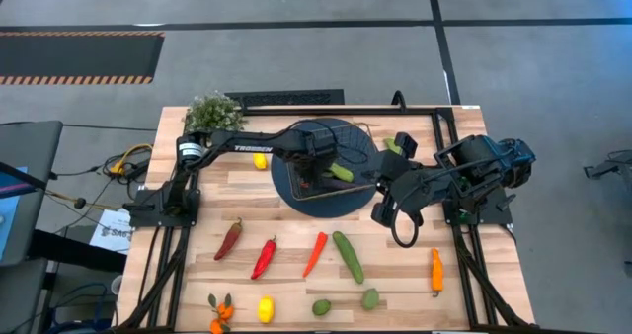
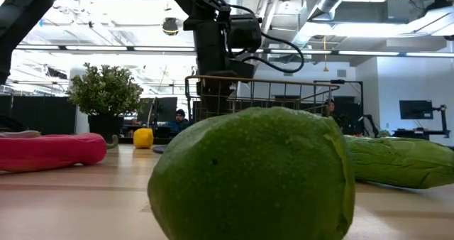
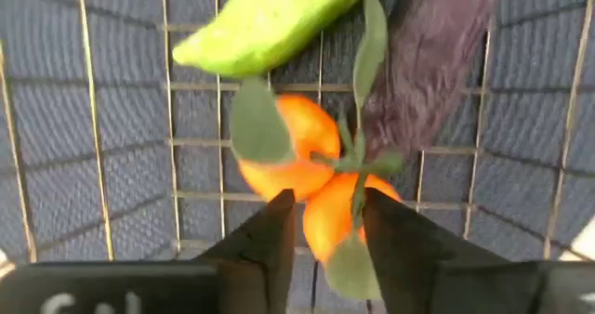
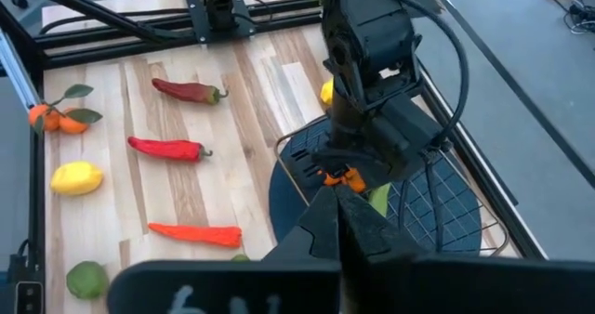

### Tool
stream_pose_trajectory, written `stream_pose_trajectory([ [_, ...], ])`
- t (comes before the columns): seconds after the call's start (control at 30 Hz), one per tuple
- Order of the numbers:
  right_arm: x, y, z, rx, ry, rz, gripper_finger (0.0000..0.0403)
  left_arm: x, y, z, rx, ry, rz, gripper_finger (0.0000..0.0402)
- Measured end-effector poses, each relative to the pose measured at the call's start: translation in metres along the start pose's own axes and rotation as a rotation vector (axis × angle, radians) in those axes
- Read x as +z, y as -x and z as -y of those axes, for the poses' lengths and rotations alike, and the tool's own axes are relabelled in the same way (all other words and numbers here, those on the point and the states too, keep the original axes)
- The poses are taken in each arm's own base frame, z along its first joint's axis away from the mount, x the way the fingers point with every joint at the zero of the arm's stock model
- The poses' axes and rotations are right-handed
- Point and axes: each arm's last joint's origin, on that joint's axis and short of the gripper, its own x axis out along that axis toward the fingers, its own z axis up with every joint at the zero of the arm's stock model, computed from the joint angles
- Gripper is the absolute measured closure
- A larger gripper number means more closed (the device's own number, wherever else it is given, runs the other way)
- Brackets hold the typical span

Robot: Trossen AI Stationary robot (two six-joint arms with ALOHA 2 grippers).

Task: Build produce basket
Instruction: Put the top oranges into the basket, then put the top cucumber into the basket

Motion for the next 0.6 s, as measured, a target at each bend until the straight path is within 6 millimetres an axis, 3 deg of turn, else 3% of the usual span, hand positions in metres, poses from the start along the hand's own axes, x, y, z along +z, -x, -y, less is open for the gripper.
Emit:
stream_pose_trajectory([
  [0.13,0.000,0.000,0.000,0.005,0.000,-0.003,0.0400,0.002,0.013,-0.001,0.001,0.012,-0.002,0.0255],
  [0.33,0.000,0.000,0.000,0.006,0.000,-0.004,0.0398,0.003,0.062,0.000,-0.001,0.048,0.073,0.0228],
  [0.6,-0.003,-0.002,0.004,0.002,0.020,-0.056,0.0394,-0.032,0.146,0.016,0.087,0.044,0.188,0.0225],
])
